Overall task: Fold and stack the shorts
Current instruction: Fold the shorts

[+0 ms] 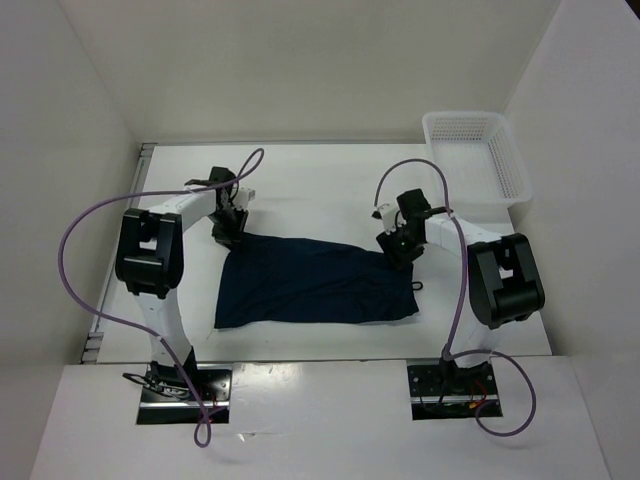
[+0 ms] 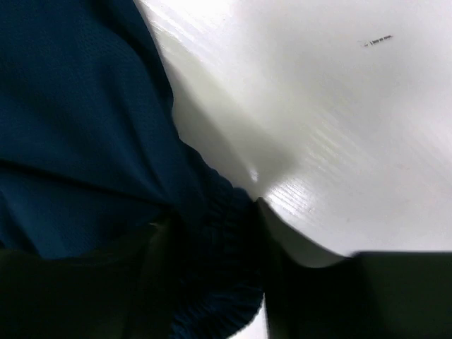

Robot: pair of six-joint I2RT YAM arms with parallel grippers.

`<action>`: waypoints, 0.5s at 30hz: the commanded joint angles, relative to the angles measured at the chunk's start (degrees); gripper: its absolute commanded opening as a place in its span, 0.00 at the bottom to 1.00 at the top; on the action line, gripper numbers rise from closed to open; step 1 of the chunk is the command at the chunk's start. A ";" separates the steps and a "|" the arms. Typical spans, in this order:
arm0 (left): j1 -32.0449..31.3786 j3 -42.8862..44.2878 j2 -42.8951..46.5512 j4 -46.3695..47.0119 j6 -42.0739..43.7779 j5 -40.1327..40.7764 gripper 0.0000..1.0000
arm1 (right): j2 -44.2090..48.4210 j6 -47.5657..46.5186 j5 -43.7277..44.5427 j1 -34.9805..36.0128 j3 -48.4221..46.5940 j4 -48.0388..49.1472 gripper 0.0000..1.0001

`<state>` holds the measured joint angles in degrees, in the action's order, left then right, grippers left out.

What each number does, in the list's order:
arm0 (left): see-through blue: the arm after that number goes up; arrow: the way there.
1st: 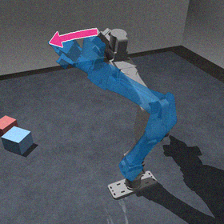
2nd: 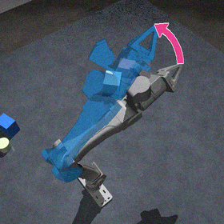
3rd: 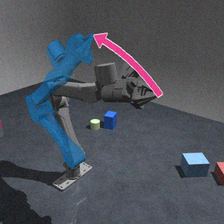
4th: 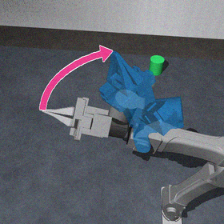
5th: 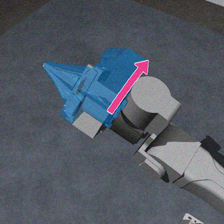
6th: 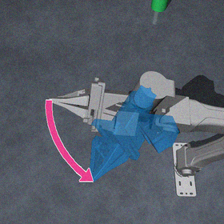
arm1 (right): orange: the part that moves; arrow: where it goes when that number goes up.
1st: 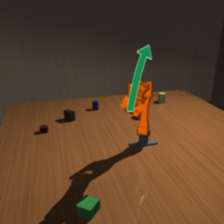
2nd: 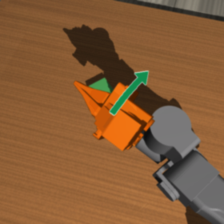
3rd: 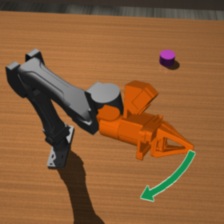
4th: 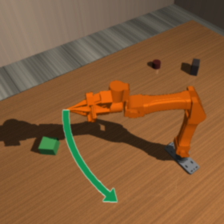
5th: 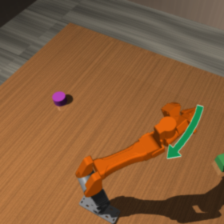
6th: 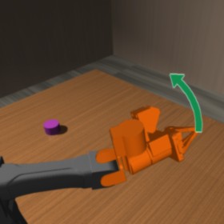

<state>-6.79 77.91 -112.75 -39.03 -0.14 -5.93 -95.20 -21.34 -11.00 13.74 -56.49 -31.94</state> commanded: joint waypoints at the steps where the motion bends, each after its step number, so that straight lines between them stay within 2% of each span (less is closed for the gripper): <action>1: -0.51 0.05 -4.67 -0.44 0.14 -5.75 0.25 | -2.09 -2.21 0.37 0.41 1.03 1.78 0.43; 3: -0.51 1.19 -5.90 -0.96 0.14 -6.28 0.09 | -4.02 -0.11 2.55 0.41 -0.37 3.81 0.29; 4: -0.51 1.19 -5.90 -0.96 0.14 -6.28 0.05 | -4.55 0.68 3.61 0.41 -2.03 6.08 0.18; 6: 0.11 2.33 -5.90 -0.18 0.14 -6.28 0.00 | -6.66 3.48 5.81 0.41 -4.32 8.29 0.11; 8: 1.68 4.96 -6.43 1.22 0.14 -1.92 0.00 | -8.94 5.43 7.92 -0.11 -9.06 9.88 0.05; 13: 5.73 13.13 -7.13 2.46 0.14 1.36 0.00 | -11.76 8.86 7.93 -2.05 -20.14 9.88 0.05; 15: 5.73 17.25 -8.97 2.46 0.14 1.98 0.00 | -13.17 9.38 7.32 -2.05 -22.95 9.88 0.26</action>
<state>-2.50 89.86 -120.05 -39.42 -0.30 -7.01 -107.63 -14.37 -4.97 12.10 -74.02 -26.04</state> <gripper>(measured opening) 0.020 0.186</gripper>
